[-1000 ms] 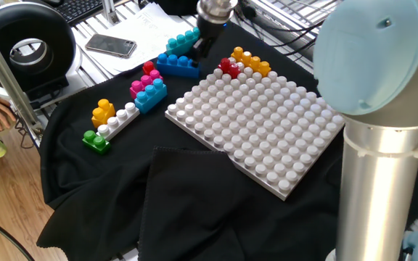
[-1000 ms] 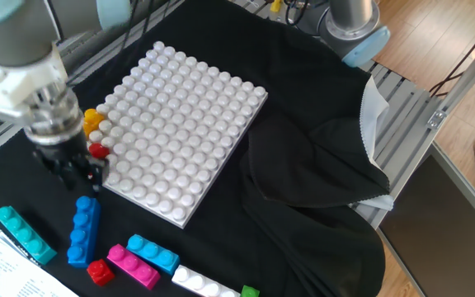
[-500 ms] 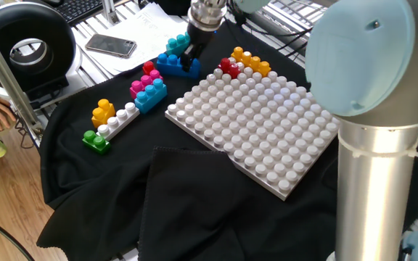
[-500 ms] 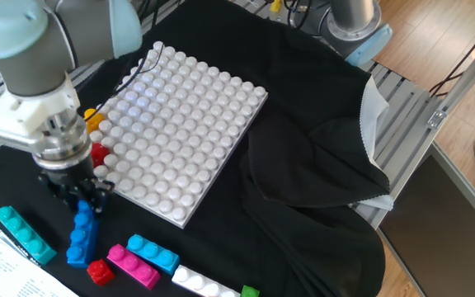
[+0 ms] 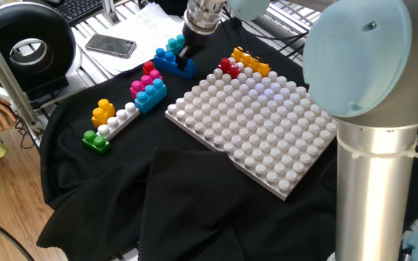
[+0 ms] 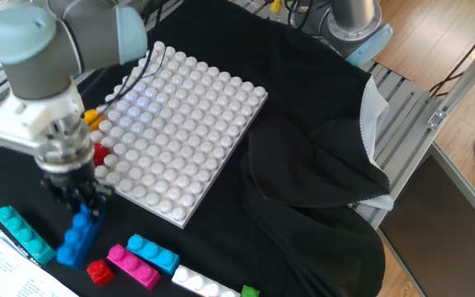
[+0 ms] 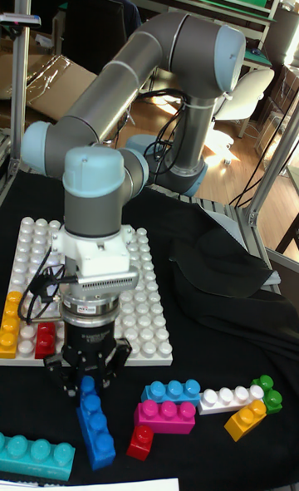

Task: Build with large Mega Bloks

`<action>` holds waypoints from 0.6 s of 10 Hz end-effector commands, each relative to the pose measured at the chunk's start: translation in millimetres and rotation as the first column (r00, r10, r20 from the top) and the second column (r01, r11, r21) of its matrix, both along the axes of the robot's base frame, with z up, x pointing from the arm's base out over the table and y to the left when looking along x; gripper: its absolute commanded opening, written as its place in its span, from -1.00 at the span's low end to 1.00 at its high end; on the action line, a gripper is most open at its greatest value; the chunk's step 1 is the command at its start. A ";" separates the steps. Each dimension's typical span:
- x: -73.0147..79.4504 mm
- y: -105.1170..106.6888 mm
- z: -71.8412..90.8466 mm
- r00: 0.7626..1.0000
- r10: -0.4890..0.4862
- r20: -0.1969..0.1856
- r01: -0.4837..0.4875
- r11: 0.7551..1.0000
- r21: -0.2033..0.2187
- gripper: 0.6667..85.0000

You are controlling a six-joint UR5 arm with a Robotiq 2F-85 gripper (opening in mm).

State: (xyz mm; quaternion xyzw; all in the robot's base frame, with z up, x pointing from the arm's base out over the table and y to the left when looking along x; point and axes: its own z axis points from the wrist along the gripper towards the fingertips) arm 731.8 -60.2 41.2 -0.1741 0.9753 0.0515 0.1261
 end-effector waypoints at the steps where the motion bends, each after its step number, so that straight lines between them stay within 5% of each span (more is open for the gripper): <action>1: -26.8 -16.5 33.3 0.997 -0.060 -0.048 0.060 0.998 0.006 -0.94; 6: -76.1 -6.8 49.2 0.951 -0.283 -0.125 0.286 0.958 0.012 -0.98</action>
